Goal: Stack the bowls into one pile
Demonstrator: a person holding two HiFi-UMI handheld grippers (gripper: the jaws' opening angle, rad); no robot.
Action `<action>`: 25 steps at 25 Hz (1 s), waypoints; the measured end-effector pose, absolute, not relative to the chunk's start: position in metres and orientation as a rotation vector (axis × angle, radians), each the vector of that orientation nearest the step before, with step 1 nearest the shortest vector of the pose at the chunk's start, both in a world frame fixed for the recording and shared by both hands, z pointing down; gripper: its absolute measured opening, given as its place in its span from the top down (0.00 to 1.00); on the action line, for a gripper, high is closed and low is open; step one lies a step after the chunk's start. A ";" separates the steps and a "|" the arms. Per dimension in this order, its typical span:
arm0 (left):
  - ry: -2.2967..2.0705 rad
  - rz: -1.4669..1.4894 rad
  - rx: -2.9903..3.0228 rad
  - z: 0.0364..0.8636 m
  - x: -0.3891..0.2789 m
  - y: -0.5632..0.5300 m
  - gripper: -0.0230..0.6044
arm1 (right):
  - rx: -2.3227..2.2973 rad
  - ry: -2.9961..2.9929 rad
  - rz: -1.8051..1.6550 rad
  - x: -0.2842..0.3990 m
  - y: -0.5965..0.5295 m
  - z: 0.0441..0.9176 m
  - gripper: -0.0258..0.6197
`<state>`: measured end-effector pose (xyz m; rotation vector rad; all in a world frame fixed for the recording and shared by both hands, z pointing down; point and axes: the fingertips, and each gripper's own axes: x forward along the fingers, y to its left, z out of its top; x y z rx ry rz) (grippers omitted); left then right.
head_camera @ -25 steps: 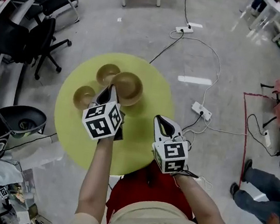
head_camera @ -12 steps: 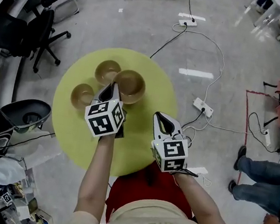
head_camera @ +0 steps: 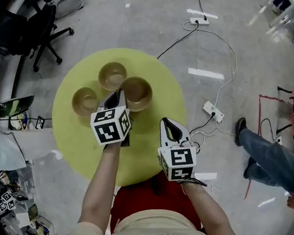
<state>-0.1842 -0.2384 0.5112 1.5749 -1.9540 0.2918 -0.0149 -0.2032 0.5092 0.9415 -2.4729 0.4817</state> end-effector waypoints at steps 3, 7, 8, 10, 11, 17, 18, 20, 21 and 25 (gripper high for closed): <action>-1.949 0.298 1.566 0.518 -0.184 -0.241 0.91 | 0.936 -2.468 0.487 -0.015 -0.206 0.513 0.90; -1.943 0.306 1.554 0.525 -0.187 -0.241 0.91 | 0.929 -2.461 0.493 -0.018 -0.208 0.518 0.90; -1.942 0.307 1.552 0.526 -0.188 -0.241 0.91 | 0.928 -2.459 0.494 -0.019 -0.208 0.518 0.90; -1.940 0.306 1.549 0.527 -0.190 -0.241 0.91 | 0.935 -2.458 0.494 -0.021 -0.209 0.517 0.90; -1.939 0.307 1.547 0.528 -0.191 -0.242 0.91 | 0.942 -2.457 0.495 -0.021 -0.211 0.515 0.90; -1.937 0.316 1.537 0.533 -0.192 -0.247 0.91 | 0.927 -2.447 0.493 -0.021 -0.216 0.521 0.90; -1.937 0.318 1.536 0.534 -0.192 -0.248 0.91 | 0.920 -2.444 0.494 -0.021 -0.217 0.523 0.90; -1.940 0.323 1.536 0.536 -0.192 -0.250 0.91 | 0.916 -2.441 0.497 -0.021 -0.219 0.525 0.90; -1.943 0.328 1.538 0.537 -0.192 -0.251 0.91 | 0.919 -2.441 0.498 -0.021 -0.220 0.525 0.90; -1.963 0.355 1.555 0.545 -0.182 -0.250 0.91 | 0.908 -2.437 0.490 -0.015 -0.218 0.534 0.90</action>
